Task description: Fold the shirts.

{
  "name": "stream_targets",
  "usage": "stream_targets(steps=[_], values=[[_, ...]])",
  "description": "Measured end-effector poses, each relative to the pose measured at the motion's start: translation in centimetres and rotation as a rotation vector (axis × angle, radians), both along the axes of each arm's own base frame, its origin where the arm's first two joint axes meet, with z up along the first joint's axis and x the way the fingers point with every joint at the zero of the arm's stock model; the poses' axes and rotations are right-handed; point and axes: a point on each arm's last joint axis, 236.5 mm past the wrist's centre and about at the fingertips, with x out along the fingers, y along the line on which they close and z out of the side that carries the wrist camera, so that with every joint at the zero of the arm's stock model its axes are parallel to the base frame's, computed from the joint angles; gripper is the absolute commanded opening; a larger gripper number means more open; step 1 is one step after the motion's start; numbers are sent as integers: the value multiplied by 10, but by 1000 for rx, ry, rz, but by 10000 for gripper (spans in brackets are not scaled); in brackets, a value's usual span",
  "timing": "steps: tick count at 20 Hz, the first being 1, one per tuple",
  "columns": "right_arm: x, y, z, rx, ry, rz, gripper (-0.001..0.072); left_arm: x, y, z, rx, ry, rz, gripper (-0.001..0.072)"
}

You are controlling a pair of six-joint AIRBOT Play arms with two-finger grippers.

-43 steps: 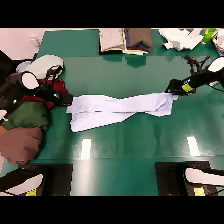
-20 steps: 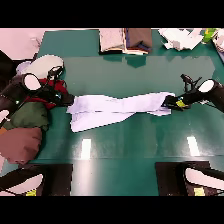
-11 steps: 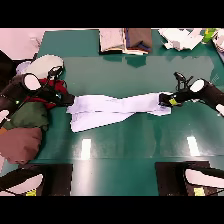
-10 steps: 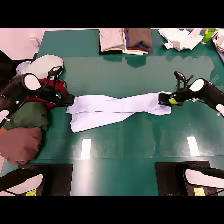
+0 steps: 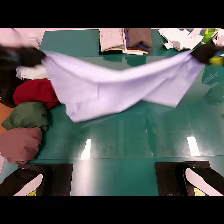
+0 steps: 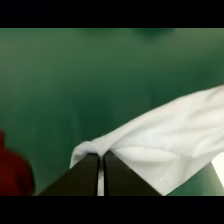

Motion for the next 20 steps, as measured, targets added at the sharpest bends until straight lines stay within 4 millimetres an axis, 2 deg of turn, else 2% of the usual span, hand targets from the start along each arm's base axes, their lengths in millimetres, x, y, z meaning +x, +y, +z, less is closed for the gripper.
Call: stream_targets(steps=[1,3,5,8,11,13,15,17,20], values=[[-14,-4,33,-13,-69,-10,11,-17,3,44,-18,-105,1,25],[-43,-10,84,-38,-177,-29,10,-55,10,115,-51,-280,1,24],[-68,-15,118,-63,-242,-50,11,-91,17,165,-75,-414,1,24],[-97,-22,148,-99,-281,-77,10,-127,24,211,-102,-548,4,24],[-110,-25,155,-118,-248,-83,10,-139,28,236,-125,-633,15,24],[-108,-27,146,-117,-181,-77,10,-121,27,234,-119,-619,24,23],[-96,-29,121,-99,-78,-62,10,-82,22,210,-88,-527,28,24],[-79,-27,81,-69,55,-33,10,-23,10,159,-42,-358,21,24],[-49,-14,-13,-3,318,32,10,64,-7,52,33,-54,4,25]])
